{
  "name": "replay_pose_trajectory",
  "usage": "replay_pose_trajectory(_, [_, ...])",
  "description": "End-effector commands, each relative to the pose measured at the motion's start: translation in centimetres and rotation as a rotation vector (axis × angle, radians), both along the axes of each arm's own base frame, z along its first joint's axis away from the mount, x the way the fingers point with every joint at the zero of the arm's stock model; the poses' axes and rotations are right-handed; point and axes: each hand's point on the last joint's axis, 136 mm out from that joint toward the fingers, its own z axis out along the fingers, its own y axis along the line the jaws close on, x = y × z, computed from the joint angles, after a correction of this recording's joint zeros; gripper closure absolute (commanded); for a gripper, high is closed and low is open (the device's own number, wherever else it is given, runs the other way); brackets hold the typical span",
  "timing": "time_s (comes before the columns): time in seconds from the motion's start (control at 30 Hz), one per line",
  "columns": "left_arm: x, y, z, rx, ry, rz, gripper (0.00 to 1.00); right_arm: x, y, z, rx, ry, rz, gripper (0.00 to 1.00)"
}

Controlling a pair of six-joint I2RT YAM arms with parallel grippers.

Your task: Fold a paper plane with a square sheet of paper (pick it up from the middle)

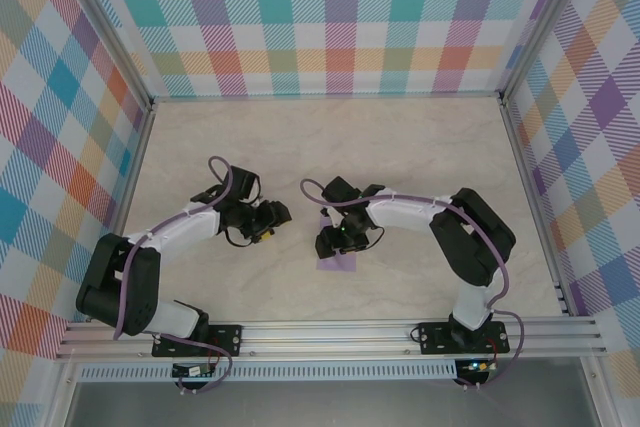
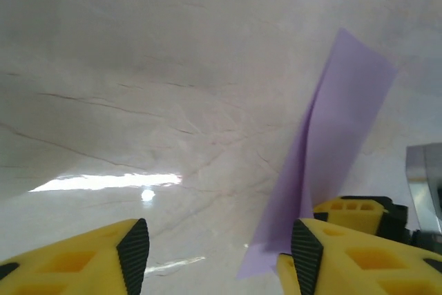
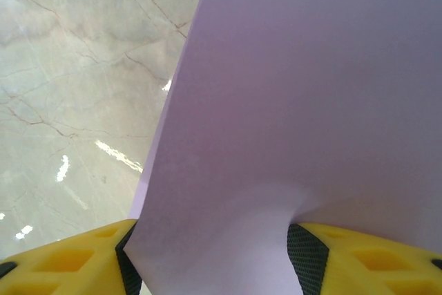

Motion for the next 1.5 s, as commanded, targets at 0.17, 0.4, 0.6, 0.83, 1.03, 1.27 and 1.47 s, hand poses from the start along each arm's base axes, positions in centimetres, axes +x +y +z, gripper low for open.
replay_pose_trajectory(0.17, [-2.4,-6.5,-0.1,-0.148,0.009,-0.189,0.67,-0.8,-2.3,-2.6,0.08,0.105,-0.052,0.39])
replay_pose_trajectory(0.4, [-3.4,-8.7,-1.9,-0.16,0.056,-0.233,0.84,0.0,-2.8,-1.6,0.145,0.102,-0.08,0.39])
replay_pose_trajectory(0.6, [-4.2,-10.2,-3.0,-0.158,0.088,-0.269,0.92,0.3,-2.9,-1.1,0.17,0.091,-0.093,0.4])
replay_pose_trajectory(0.83, [-4.5,-10.8,-4.5,-0.143,0.127,-0.288,0.96,1.5,-2.1,1.8,0.279,0.056,-0.101,0.38])
replay_pose_trajectory(1.03, [-4.6,-11.2,-4.7,-0.15,0.132,-0.3,0.97,2.9,-1.1,5.1,0.389,0.012,-0.106,0.34])
replay_pose_trajectory(1.27, [-4.6,-11.2,-4.9,-0.142,0.135,-0.299,0.97,3.9,-2.8,4.0,0.278,-0.032,-0.172,0.43])
replay_pose_trajectory(1.47, [-4.4,-11.4,-4.3,-0.145,0.124,-0.31,0.97,4.2,-3.9,1.9,0.181,-0.001,-0.209,0.61])
